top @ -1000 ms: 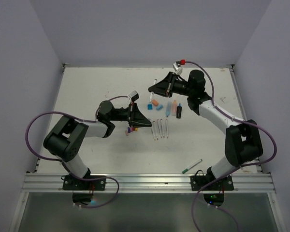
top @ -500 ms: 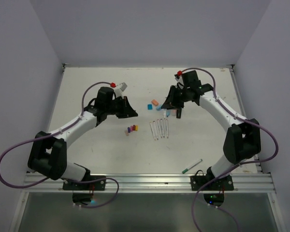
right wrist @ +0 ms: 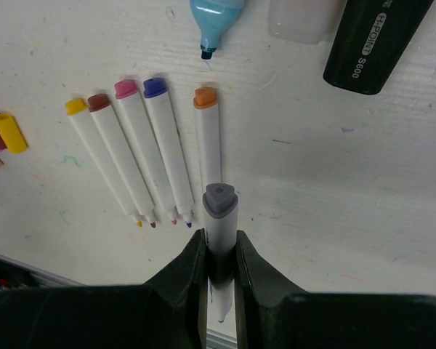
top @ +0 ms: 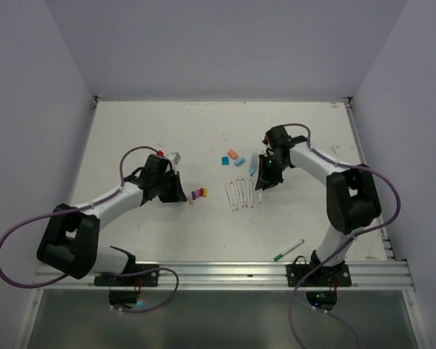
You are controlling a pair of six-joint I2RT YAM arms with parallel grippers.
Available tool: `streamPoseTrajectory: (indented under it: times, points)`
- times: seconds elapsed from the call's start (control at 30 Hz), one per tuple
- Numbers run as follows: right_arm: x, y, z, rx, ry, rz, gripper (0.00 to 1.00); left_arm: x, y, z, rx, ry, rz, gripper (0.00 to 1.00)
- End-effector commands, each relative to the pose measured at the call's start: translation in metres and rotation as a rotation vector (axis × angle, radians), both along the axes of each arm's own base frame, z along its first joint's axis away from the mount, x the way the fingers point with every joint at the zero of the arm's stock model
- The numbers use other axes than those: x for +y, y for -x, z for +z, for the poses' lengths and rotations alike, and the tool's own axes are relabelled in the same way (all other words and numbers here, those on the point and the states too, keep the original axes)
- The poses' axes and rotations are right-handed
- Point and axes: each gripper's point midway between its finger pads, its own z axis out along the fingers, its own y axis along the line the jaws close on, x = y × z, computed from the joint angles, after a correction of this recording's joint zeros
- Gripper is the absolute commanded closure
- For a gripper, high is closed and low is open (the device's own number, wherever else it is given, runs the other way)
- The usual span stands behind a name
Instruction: Open the pen caps
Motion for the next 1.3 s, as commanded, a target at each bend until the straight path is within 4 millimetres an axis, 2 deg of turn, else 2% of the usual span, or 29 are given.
streamPoseTrajectory:
  times: [0.0, 0.33, 0.73, 1.1, 1.27]
  points:
    - [-0.006, -0.003, -0.011, -0.012, 0.052, 0.02, 1.0, 0.004, -0.007, -0.01, -0.027, -0.03, 0.005, 0.96]
    - [-0.008, -0.013, -0.032, 0.008, 0.094, 0.026, 1.0, 0.002, -0.011, -0.025, -0.004, -0.028, 0.021, 0.84]
    - [0.004, -0.02, -0.046, 0.019, 0.094, 0.048, 0.96, 0.007, -0.009, -0.032, 0.0, -0.055, 0.023, 0.69]
    - [0.008, -0.024, -0.041, 0.004, 0.085, 0.051, 0.89, 0.014, -0.006, -0.027, -0.023, -0.073, 0.034, 0.6]
    - [0.009, -0.026, -0.033, -0.008, 0.081, 0.043, 0.8, 0.014, -0.009, -0.018, -0.054, -0.074, 0.031, 0.58]
